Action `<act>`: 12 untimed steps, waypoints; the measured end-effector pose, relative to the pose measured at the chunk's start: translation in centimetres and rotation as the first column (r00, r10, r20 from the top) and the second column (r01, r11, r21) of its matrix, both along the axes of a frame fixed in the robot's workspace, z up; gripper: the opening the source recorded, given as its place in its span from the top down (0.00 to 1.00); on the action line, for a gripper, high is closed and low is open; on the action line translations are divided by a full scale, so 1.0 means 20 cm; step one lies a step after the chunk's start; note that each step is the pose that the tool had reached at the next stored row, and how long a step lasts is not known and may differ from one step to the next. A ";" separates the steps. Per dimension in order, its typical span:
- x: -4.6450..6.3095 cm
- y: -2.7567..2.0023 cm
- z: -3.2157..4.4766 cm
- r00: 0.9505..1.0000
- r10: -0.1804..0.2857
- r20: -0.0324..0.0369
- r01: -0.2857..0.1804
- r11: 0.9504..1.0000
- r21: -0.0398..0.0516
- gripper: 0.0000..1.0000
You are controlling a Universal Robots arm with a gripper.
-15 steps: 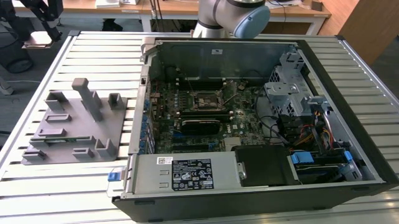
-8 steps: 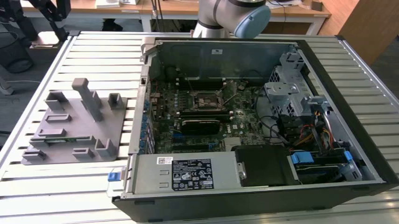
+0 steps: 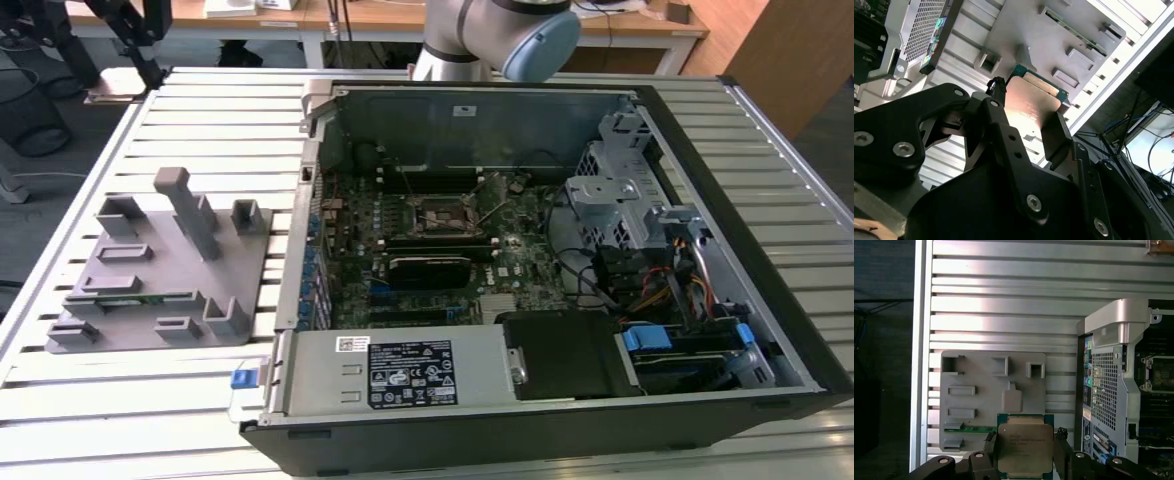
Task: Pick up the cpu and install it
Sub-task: 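Pick up the cpu and move it towards the insertion slot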
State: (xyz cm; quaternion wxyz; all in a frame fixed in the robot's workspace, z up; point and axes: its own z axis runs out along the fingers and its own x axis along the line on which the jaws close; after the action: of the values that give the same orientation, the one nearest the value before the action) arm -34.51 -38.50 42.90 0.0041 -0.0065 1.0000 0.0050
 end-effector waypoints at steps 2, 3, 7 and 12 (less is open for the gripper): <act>0.03 0.000 0.000 1.000 0.000 0.000 0.000 1.000 0.000 0.47; 0.04 0.000 0.000 1.000 0.000 -0.001 0.000 1.000 0.000 0.47; 0.10 0.000 0.000 1.000 0.000 -0.001 0.000 1.000 0.000 0.47; 0.15 0.000 0.000 1.000 0.000 -0.001 0.000 1.000 0.000 0.47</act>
State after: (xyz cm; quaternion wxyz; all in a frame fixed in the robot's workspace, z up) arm -31.44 -38.50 42.89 0.0037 -0.0065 1.0000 0.0050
